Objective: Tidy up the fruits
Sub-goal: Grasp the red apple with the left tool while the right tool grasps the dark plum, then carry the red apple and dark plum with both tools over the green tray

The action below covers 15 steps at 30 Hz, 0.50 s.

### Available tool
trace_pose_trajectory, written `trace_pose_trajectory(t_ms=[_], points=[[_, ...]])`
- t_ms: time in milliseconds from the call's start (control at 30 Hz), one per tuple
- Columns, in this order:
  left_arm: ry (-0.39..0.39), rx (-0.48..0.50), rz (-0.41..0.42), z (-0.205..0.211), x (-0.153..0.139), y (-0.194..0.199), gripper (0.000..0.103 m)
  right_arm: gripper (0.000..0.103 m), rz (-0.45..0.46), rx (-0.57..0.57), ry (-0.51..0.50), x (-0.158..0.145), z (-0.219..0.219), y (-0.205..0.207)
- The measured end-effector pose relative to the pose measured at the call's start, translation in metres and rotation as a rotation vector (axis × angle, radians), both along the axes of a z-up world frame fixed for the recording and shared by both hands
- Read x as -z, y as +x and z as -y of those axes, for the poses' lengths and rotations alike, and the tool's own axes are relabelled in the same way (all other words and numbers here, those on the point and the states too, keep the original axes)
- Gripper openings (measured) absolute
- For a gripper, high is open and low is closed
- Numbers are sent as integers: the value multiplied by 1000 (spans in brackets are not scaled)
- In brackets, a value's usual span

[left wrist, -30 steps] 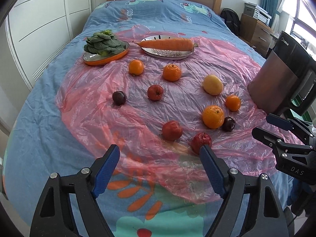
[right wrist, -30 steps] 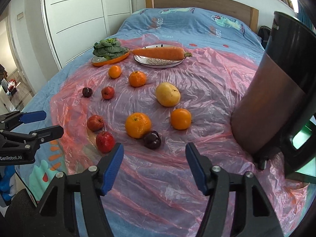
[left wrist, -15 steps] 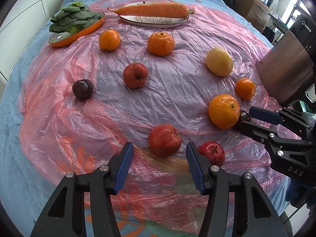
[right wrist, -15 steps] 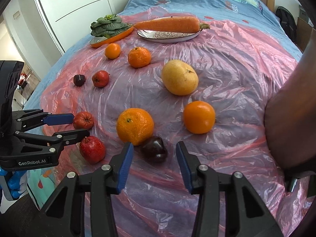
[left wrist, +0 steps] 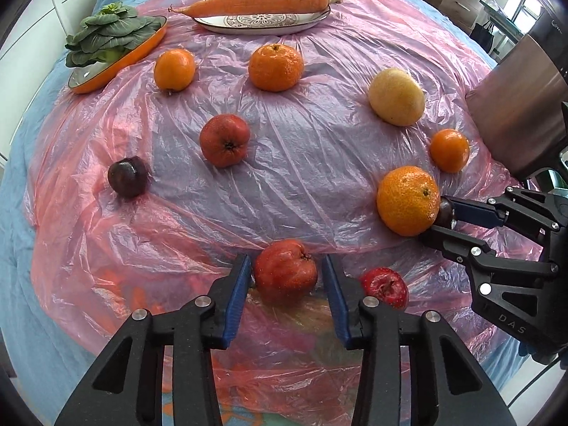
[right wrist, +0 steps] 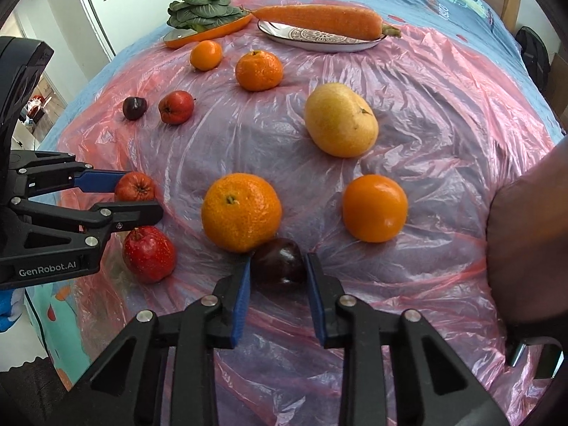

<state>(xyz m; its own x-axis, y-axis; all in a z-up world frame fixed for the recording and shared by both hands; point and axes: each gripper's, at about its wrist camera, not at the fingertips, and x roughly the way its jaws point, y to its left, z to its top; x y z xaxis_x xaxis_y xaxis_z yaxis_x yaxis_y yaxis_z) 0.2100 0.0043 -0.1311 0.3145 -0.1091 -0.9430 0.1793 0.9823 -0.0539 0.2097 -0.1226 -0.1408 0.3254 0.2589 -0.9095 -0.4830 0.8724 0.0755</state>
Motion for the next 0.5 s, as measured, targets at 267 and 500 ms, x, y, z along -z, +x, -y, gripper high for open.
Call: trace_pose_trajectory(t_ms=[267,500], points=[[22,25,5,7,3,-2,29,5,2,12,19,-1,3,0],[-5,1,14,1,-7,-5,29,5,6,43,84,-14,10,-4]])
